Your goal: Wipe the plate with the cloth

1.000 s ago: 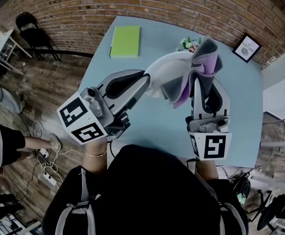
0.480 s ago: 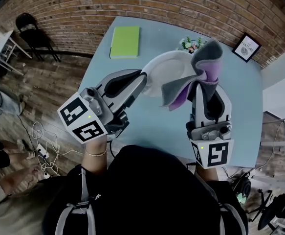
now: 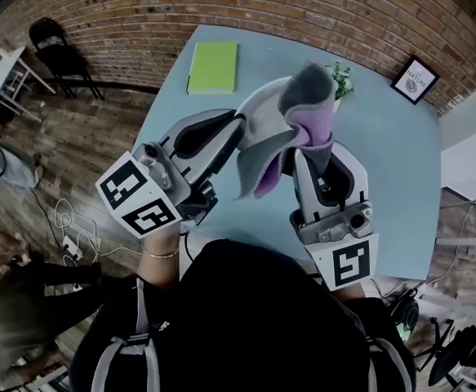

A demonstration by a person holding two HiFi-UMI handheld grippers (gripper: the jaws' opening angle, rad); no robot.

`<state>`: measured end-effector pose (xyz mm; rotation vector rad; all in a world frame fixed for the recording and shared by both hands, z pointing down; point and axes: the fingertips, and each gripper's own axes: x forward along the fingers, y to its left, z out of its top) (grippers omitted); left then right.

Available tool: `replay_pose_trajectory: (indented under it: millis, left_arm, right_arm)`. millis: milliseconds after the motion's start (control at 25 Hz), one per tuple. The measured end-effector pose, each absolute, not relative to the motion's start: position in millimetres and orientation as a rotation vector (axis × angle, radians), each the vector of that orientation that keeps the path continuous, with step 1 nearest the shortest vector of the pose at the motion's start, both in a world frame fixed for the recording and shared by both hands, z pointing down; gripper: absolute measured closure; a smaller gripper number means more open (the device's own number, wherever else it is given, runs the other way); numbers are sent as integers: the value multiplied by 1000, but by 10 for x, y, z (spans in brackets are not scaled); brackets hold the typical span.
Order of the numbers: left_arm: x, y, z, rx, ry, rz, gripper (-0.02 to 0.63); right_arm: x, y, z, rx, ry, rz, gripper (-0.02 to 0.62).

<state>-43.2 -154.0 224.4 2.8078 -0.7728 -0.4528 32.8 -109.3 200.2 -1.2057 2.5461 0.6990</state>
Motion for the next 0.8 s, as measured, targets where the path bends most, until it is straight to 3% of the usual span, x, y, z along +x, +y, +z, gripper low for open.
replay_pose_trajectory:
  millis: [360,800]
  left_arm:
    - [-427,-1439,2167,2810,-750,-495,586]
    - [-400,-1338,2182,2807,-734,-487,586]
  right_arm:
    - [-127,-985,2201,-1049,2664,661,534]
    - [-114,-1029,2375,-1113,2689,665,534]
